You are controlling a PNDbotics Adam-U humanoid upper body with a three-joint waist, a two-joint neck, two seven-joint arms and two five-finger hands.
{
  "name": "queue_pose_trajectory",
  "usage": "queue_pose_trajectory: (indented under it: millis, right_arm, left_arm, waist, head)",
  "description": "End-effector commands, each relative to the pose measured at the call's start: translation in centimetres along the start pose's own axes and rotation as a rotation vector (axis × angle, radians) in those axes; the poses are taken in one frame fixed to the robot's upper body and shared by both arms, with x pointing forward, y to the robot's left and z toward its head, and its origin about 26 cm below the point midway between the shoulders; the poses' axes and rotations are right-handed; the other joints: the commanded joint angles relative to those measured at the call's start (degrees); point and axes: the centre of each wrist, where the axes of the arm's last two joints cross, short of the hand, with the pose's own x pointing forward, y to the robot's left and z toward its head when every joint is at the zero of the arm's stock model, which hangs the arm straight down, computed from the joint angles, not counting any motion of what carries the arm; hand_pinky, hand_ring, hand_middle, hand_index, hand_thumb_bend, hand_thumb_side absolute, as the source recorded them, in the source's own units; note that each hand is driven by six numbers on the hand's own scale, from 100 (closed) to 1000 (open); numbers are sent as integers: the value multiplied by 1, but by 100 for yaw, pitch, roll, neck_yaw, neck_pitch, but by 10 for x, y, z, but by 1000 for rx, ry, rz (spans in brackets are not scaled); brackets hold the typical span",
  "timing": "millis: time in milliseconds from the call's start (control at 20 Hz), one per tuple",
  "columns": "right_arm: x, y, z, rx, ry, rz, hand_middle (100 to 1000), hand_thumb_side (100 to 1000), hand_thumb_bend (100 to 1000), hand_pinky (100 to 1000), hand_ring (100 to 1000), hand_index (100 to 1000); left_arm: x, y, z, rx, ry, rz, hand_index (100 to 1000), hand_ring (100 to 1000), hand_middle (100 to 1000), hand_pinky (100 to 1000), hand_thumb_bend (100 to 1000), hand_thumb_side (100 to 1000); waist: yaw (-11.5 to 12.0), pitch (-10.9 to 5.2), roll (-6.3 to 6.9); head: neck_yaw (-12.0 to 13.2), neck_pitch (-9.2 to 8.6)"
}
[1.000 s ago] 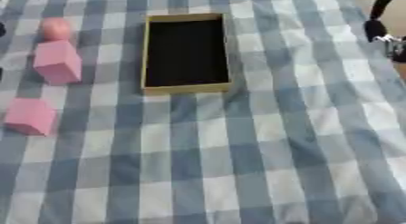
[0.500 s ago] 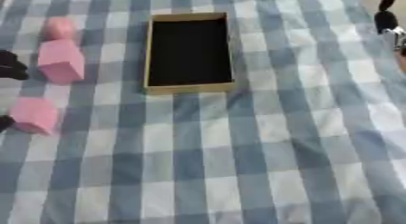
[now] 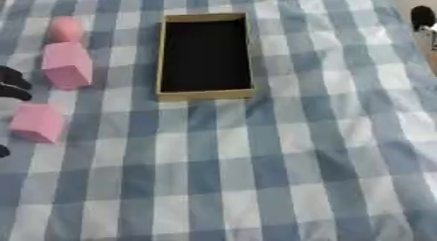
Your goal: Pick up objects on the table and place them in the box.
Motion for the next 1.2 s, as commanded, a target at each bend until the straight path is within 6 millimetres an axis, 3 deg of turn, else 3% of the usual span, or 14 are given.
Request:
queue_pose_trajectory:
  millis: [50,350,850,1200]
  right_arm:
    - [-2,-16,1,-30,-5,39,949,100,100,986,1000,673]
    - [-2,-17,0,-36,-5,41,947,100,100,986,1000,675]
    - [-1,-18,-1,-42,-9,39,948,100,100,983,1000,677]
    - [0,-19,-2,-47,-14,31,948,100,100,979,1000,677]
  left_arm:
    - [0,17,5,-6,15,-6,884,935,795,924,451,799]
    - [0,24,4,-19,70,30,907,936,800,923,439,882]
    - [2,32,2,-67,81,24,942,940,821,925,507,844]
    - [3,36,1,-96,117,-2,960,951,834,933,527,893]
  waist:
    - [7,-83,-12]
    - [0,-61,-19]
    - [-41,-24,-4]
    - [-71,2,5]
  head:
    - [26,31]
    - [33,31]
    - [31,31]
    - [51,-7]
